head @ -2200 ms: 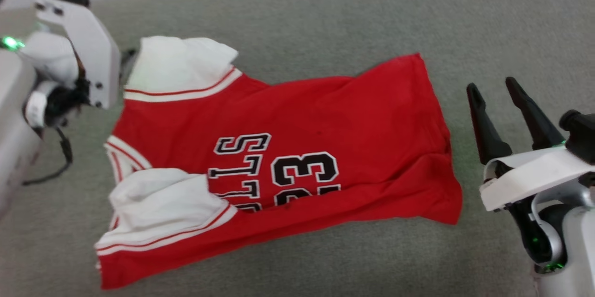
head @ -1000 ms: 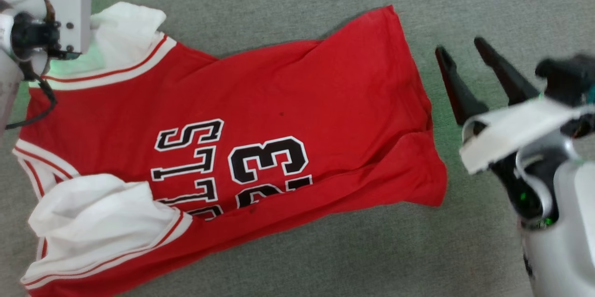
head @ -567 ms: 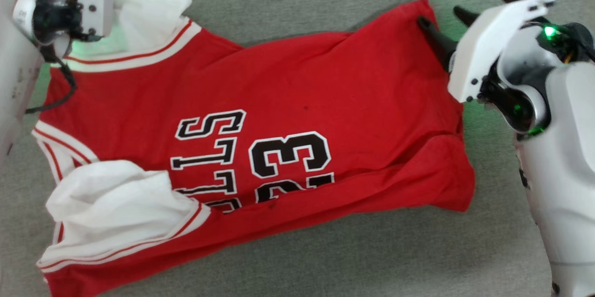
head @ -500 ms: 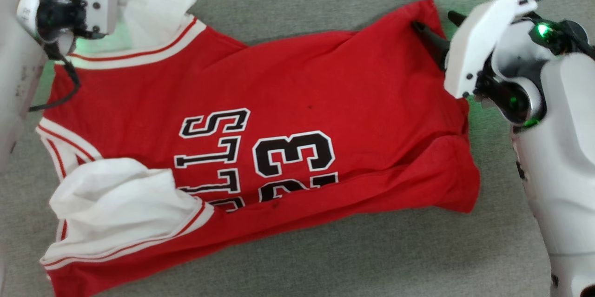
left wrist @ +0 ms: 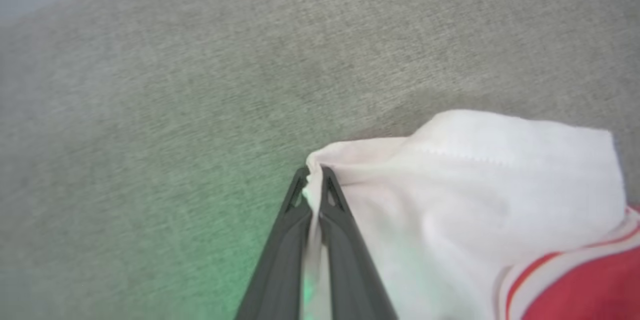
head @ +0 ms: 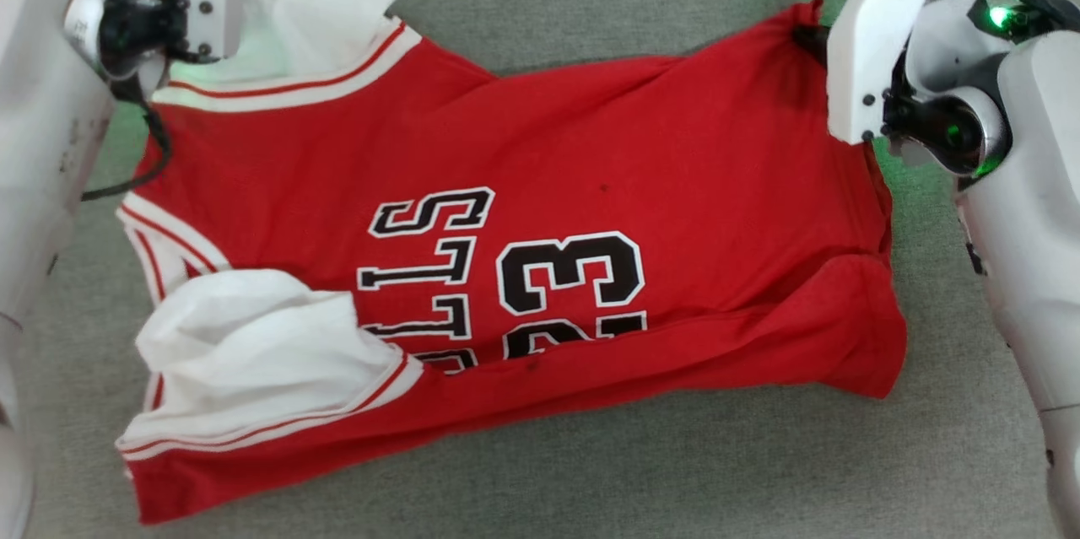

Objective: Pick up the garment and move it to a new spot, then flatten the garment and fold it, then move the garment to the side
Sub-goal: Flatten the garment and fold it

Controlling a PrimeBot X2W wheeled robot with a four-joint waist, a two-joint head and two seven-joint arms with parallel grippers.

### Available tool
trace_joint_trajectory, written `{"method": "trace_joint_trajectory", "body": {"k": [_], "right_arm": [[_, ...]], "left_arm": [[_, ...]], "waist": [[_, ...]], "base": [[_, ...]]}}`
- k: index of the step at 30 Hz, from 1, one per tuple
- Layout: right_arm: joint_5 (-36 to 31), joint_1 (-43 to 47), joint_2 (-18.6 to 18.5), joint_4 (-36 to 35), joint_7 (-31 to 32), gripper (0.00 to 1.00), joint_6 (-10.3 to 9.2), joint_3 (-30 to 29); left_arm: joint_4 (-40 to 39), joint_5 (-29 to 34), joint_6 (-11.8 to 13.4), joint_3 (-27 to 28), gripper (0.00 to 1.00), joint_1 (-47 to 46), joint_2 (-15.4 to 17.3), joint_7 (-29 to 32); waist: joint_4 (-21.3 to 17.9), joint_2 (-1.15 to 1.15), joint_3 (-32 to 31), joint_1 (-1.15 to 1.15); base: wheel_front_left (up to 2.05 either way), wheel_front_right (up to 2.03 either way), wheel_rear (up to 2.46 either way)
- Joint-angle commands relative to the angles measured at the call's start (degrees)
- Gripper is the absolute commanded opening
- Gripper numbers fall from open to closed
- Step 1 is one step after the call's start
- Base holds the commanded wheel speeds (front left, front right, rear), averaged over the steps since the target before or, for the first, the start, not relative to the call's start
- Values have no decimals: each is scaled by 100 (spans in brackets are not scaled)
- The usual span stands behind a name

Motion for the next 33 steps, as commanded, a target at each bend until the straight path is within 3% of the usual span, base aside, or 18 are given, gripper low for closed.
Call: {"method": "trace_joint_trajectory", "body": {"k": [1,12,18,22,26,33], "right_arm": [[43,182,-76,90,-94,0,-10,75],[455,961,-886,-718,-765,0,-10,331],[649,1699,-1285,-1455,-622,0,-10,181],[703,2282,-1457,-1990,-439,0,-10,-61],[697,2946,-1519,-2526,-224,0,-11,-416],[624,4045,-1246,-3209,196,0,-10,-1060]], "left_arm": [[53,39,-40,-7,0,101,78,-46],[-392,-17,-299,-109,0,248,200,-189],[-1211,-126,-181,-174,0,702,547,17],[-2129,-234,163,-225,0,1216,945,259],[-3376,-358,683,-266,0,1861,1482,513],[-5051,-692,1527,-377,0,3054,2153,613]], "waist": [[109,0,-139,0],[593,0,-899,0],[815,0,-1302,0],[935,0,-1523,0],[1016,0,-1661,0],[1058,0,-1686,0]], "base": [[0,0,0],[0,0,0],[0,0,0],[0,0,0],[0,0,0],[0,0,0]]}}
